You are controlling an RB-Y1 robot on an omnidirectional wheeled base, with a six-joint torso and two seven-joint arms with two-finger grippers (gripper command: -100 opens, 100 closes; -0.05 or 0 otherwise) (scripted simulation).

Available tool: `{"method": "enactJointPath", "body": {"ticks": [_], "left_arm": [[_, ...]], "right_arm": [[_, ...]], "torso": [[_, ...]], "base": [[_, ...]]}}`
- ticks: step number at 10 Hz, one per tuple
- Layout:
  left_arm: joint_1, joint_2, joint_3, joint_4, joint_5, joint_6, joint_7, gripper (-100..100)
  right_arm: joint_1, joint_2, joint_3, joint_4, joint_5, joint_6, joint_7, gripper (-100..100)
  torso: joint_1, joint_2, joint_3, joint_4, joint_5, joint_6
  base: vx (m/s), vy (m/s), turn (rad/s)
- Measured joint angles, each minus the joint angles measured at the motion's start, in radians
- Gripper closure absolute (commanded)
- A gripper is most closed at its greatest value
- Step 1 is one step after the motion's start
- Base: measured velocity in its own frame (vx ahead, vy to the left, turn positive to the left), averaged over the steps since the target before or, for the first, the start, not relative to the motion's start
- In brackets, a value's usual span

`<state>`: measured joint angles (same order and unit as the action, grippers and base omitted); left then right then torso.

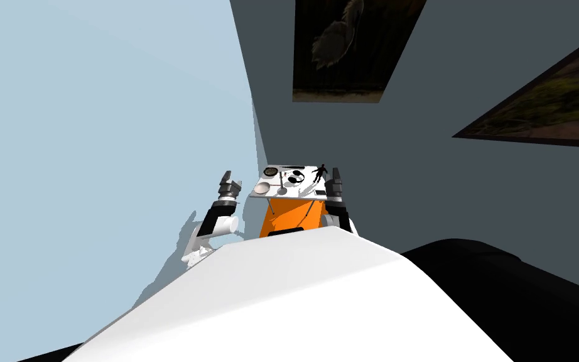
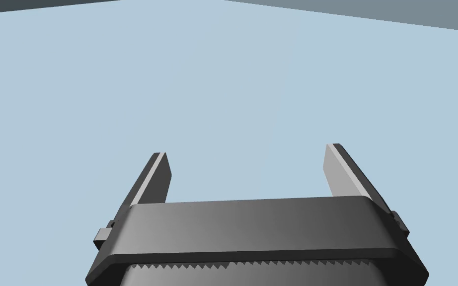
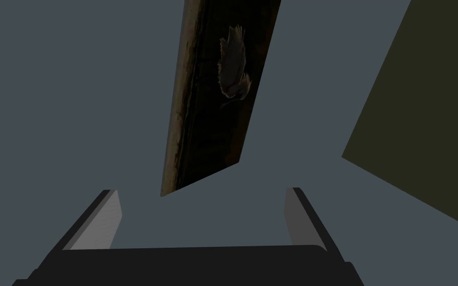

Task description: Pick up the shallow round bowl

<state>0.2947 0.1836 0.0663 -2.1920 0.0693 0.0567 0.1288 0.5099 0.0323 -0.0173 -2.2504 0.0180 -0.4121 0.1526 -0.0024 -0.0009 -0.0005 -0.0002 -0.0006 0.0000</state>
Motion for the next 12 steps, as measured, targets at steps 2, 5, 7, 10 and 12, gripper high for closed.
{"method": "enactJointPath", "body": {"ticks": [2,5,7,10,12], "left_arm": [[-0.023,0.001,0.002,0.016,-0.002,0.063,0.007,-100],[-0.056,-0.004,0.001,0.047,-0.007,0.144,0.015,-100],[-0.08,-0.008,0.001,0.062,-0.011,0.195,0.017,-100],[-0.118,-0.01,0.005,0.083,-0.013,0.294,0.028,-100],[-0.139,-0.007,0.007,0.113,-0.01,0.349,0.038,-100]], "right_arm": [[0.0,0.0,0.0,0.0,0.0,0.0,0.0,0],[0.0,0.0,0.0,0.0,0.0,0.0,0.0,0],[0.0,0.0,0.0,0.0,0.0,0.0,0.0,0],[0.0,0.0,0.0,0.0,0.0,0.0,0.0,0],[0.0,0.0,0.0,0.0,0.0,0.0,0.0,0]], "torso": [[0.0,0.0,0.0,0.0,0.0,0.0],[0.0,0.0,0.0,0.0,0.0,0.0],[0.001,0.0,0.0,0.0,0.0,0.0],[0.001,-0.001,0.0,0.0,0.0,0.0],[0.001,-0.001,0.0,0.0,0.0,0.0]], "base": [[0.002,-0.036,0.067],[0.007,-0.026,0.034],[0.005,-0.022,0.049],[0.011,-0.03,0.048],[0.009,-0.013,0.009]]}}
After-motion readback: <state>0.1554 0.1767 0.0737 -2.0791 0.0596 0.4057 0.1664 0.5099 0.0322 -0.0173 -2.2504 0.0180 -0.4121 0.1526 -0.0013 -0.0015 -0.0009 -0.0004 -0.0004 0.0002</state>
